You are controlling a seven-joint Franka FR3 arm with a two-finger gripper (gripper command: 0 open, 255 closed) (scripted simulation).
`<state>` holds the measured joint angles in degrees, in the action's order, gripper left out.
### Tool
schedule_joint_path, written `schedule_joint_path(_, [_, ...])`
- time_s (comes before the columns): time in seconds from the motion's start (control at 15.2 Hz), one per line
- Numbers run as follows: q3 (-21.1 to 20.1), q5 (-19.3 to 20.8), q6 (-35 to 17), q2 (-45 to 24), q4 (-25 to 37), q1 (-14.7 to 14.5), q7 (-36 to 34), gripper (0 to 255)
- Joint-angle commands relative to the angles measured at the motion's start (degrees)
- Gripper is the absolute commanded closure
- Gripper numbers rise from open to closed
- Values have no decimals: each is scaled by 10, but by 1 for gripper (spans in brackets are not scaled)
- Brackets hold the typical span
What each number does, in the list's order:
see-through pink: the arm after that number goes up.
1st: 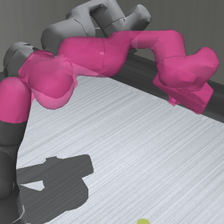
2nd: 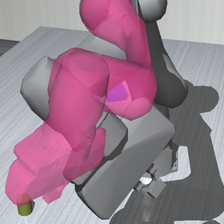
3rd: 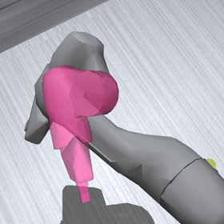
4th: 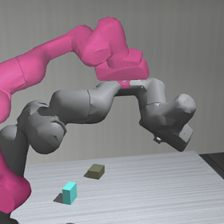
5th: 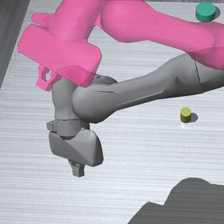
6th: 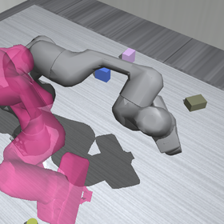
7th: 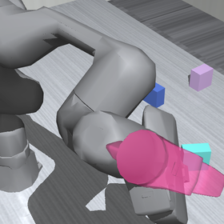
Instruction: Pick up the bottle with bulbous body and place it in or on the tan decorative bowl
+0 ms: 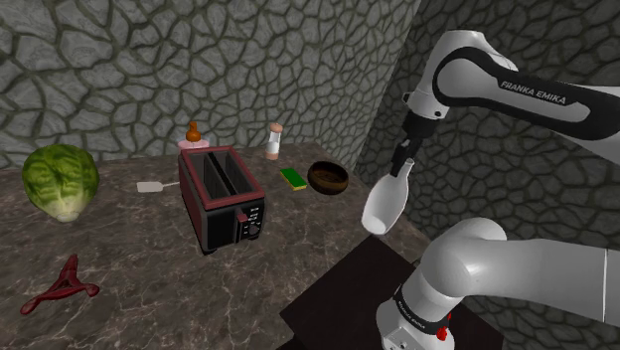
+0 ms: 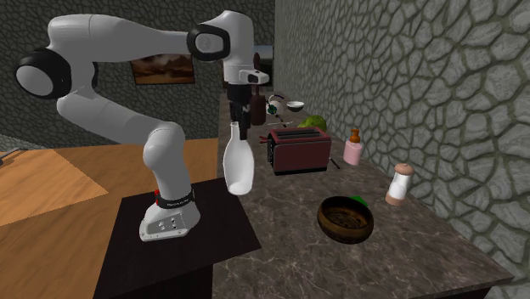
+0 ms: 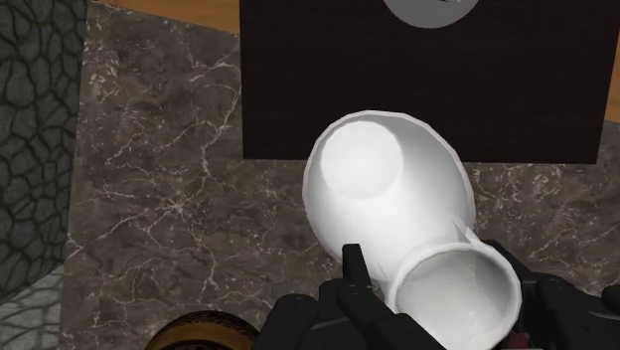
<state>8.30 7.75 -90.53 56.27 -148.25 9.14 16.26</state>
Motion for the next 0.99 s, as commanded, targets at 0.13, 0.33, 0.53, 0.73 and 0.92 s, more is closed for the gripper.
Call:
schedule_joint_path(0.13, [-3, -3, 22, -7, 29, -2, 1, 255])
schedule_joint_path(0.33, [14, 3, -2, -82, 82, -6, 12, 255])
schedule_joint_path(0.53, [29, 5, -18, -154, 140, -11, 25, 255])
schedule_joint_path(0.73, [45, 3, -26, -225, 203, -17, 40, 255])
schedule_joint_path(0.92, [60, -3, -29, -294, 271, -22, 56, 255])
